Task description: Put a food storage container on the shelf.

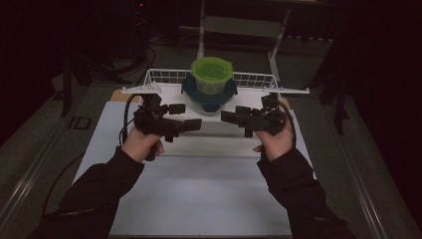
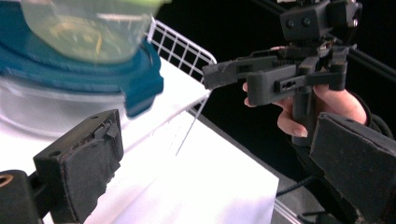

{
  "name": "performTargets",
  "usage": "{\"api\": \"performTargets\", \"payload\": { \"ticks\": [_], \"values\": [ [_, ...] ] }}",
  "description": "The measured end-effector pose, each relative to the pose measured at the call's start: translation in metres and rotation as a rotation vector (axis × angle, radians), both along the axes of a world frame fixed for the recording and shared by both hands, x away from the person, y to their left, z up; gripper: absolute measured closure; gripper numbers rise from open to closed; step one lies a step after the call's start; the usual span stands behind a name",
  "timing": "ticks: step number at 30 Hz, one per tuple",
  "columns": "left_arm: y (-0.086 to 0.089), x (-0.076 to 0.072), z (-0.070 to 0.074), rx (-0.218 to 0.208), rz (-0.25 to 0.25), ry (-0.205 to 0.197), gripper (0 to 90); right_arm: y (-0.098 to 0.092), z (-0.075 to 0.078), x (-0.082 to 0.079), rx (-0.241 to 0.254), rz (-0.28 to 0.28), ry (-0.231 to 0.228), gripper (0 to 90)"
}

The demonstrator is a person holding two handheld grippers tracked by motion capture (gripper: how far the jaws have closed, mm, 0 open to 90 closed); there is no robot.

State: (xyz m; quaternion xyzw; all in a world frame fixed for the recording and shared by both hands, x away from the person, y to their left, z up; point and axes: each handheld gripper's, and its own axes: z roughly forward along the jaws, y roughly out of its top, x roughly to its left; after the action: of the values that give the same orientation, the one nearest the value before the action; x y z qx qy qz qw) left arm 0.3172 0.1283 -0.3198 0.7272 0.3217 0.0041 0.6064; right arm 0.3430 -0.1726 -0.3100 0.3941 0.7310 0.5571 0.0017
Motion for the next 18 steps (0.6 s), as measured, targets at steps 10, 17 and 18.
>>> {"api": "performTargets", "payload": {
  "ticks": [10, 17, 18],
  "values": [
    [-0.009, -0.018, -0.032, 0.037, -0.039, 0.005, 2.2, -0.002, -0.029, -0.015, -0.007, 0.039, -0.032, 22.2],
    [-0.013, -0.03, -0.057, 0.065, -0.064, 0.013, 2.2, -0.009, -0.056, -0.023, -0.022, 0.045, -0.042, 22.0],
    [-0.013, -0.03, -0.057, 0.065, -0.064, 0.013, 2.2, -0.009, -0.056, -0.023, -0.022, 0.045, -0.042, 22.0]
  ]
}}
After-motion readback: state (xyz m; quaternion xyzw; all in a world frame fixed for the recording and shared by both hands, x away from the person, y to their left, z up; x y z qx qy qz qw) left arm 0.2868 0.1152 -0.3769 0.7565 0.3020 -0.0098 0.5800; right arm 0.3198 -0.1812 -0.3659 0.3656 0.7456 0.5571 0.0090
